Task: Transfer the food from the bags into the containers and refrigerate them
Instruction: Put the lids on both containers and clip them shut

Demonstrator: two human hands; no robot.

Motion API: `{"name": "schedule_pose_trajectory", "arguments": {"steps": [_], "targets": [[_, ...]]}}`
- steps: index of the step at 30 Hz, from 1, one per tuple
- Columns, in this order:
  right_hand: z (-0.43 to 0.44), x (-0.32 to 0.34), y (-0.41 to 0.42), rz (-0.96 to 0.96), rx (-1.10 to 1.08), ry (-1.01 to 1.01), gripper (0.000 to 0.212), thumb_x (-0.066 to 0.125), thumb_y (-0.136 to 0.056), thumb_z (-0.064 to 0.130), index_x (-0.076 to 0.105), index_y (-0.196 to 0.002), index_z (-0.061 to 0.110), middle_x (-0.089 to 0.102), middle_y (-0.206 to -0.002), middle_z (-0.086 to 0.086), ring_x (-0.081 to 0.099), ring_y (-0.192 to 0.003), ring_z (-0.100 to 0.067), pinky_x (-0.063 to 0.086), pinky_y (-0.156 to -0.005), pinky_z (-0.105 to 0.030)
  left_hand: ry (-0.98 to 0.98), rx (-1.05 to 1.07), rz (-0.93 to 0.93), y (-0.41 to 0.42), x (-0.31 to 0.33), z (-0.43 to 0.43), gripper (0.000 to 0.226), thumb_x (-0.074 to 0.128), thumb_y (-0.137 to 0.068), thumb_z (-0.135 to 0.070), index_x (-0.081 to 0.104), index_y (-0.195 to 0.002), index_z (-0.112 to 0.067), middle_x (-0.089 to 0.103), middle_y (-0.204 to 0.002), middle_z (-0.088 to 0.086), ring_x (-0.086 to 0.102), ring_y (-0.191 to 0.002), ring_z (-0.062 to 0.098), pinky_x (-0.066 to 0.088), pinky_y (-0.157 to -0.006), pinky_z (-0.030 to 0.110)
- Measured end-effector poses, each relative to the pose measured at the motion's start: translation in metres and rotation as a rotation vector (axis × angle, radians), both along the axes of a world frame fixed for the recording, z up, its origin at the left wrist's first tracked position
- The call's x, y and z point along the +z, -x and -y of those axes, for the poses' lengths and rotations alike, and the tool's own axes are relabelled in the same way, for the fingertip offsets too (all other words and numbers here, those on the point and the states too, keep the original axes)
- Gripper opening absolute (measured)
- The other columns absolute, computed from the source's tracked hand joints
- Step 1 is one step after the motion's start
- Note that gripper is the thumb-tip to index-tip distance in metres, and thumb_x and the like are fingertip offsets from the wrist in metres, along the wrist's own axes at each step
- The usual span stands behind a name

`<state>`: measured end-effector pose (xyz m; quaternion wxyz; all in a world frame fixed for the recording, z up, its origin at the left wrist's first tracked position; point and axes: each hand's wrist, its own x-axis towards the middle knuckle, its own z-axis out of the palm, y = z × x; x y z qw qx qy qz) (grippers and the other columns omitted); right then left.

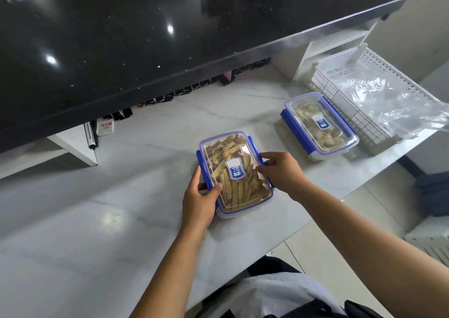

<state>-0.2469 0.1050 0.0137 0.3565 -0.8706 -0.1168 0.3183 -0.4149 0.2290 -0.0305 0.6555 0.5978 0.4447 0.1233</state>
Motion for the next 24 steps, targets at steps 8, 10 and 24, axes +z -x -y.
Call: {"name": "schedule_pose_trajectory", "arguments": {"steps": [8,10,24], "targets": [[0.034,0.002,-0.038,-0.156,-0.041,-0.098,0.057,0.070,-0.089,0.034,0.048,-0.142,0.028,0.065,-0.120,-0.002,0.066,-0.101,-0.019,0.060,-0.075,-0.036,0.034,-0.100,0.008,-0.031,0.006,0.016,0.070,0.072,-0.090,-0.030,0.034,-0.145,-0.052,0.060,-0.117,-0.018,0.062,-0.110,0.011,0.059,-0.089,0.044],[0.047,-0.001,-0.044,-0.293,-0.050,-0.152,0.054,0.072,-0.089,0.030,0.052,-0.139,0.023,0.068,-0.114,0.000,0.066,-0.103,-0.020,0.058,-0.088,-0.045,0.054,-0.081,-0.017,-0.032,0.006,0.025,0.081,0.076,-0.086,-0.030,0.029,-0.148,-0.050,0.062,-0.120,-0.017,0.064,-0.110,0.011,0.058,-0.091,0.046],[0.077,-0.031,-0.038,-0.606,-0.073,-0.529,0.057,0.065,-0.093,0.006,0.052,-0.141,0.033,0.073,-0.116,0.003,0.071,-0.104,-0.021,0.054,-0.095,-0.051,0.228,0.153,0.019,-0.027,0.013,0.071,0.056,0.072,-0.080,-0.014,0.058,-0.134,-0.025,0.072,-0.121,0.003,0.065,-0.117,0.025,0.045,-0.107,0.048]]}}
